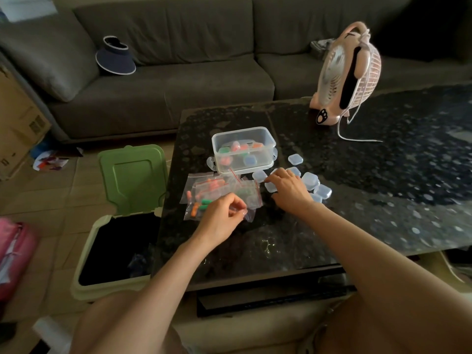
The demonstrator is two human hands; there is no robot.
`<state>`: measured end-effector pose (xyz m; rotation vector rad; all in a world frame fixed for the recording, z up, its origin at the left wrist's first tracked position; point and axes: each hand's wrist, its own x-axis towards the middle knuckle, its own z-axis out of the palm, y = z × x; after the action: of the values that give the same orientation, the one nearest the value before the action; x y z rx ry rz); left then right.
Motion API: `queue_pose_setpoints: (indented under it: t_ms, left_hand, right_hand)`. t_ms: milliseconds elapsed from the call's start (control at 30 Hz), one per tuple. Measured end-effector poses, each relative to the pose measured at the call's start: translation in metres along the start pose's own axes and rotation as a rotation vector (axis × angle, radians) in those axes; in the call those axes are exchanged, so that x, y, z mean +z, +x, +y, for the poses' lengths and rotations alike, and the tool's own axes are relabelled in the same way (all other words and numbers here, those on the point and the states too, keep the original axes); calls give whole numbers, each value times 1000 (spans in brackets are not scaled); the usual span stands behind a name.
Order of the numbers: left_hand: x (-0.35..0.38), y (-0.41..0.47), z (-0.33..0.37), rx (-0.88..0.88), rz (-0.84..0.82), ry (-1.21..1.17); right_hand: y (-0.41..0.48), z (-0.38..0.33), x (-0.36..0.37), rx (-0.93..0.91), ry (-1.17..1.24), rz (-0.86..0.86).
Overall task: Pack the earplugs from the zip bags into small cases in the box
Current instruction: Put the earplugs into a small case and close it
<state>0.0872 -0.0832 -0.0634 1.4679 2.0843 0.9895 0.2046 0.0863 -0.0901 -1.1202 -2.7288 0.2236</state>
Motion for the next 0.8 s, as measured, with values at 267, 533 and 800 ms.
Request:
queue_pose_setpoints:
  t_ms: [267, 533, 800]
  left_hand:
    - [-5, -2, 4, -50, 67, 76]
    - [-2, 6, -21, -91, 230, 408]
    - [2, 3, -19, -171, 36, 610]
  right_hand:
    - [-7, -2, -6, 23, 23, 47]
    - [-17, -35, -11, -89, 192, 30]
    - [-15, -36, -5, -56, 181, 21]
